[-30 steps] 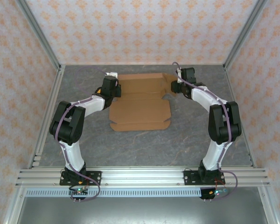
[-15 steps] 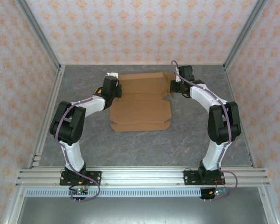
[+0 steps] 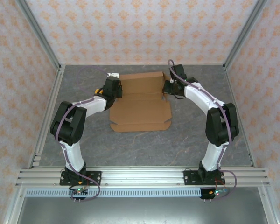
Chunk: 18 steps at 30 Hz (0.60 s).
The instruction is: Fold the paper box
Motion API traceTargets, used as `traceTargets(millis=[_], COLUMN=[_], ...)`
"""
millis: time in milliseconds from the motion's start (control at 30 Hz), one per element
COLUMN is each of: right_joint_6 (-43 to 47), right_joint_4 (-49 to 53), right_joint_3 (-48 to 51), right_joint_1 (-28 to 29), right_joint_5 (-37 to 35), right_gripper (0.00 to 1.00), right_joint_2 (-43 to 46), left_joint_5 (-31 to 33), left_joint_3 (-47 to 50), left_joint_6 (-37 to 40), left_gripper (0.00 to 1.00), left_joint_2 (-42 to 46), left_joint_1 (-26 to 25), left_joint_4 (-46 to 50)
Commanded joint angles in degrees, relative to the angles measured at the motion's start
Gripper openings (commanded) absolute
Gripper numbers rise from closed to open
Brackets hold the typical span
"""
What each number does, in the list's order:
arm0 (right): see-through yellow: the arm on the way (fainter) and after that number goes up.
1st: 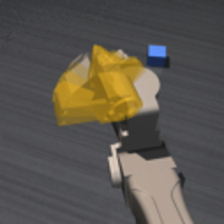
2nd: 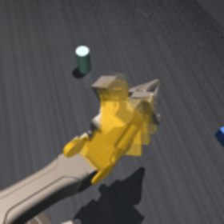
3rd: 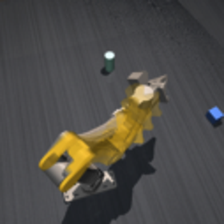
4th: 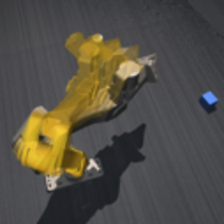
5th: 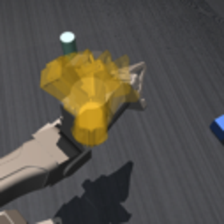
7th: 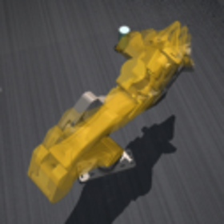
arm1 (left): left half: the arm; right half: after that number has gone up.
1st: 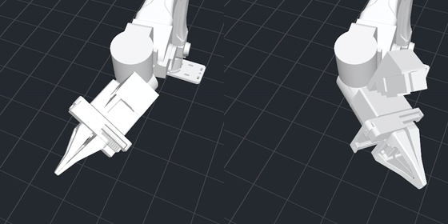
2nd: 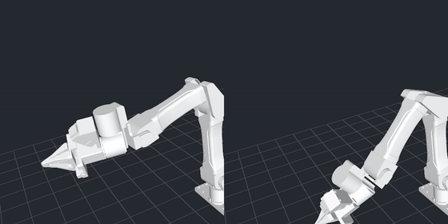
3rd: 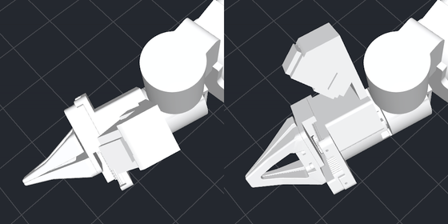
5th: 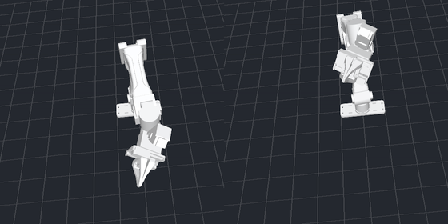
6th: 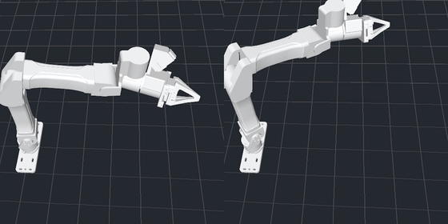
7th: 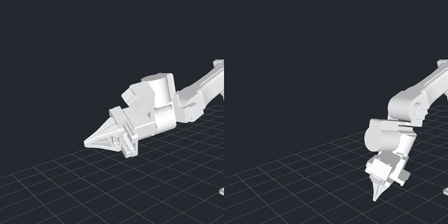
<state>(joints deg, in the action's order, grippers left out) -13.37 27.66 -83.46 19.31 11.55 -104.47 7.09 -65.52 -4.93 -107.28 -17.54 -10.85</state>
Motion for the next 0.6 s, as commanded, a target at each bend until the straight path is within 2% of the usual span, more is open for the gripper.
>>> traceTargets(millis=[0, 300, 567], right_joint_6=[-5.5, -7.2, 2.9], right_joint_4=[-0.3, -11.9, -18.2], right_joint_3=[1.1, 10.7, 16.2], right_joint_1=[1.5, 4.8, 7.0], right_joint_5=[-1.3, -4.0, -7.8], right_gripper=[0.0, 0.0, 0.02], right_joint_2=[2.3, 4.6, 4.1], left_joint_5=[2.1, 2.3, 2.7], left_joint_3=[-0.1, -0.3, -0.6], left_joint_6=[-0.3, -0.8, -0.7], left_gripper=[0.0, 0.0, 0.0], left_joint_2=[1.1, 1.2, 1.4], left_joint_1=[-0.7, -0.8, -0.8], left_joint_4=[0.3, 0.8, 1.4])
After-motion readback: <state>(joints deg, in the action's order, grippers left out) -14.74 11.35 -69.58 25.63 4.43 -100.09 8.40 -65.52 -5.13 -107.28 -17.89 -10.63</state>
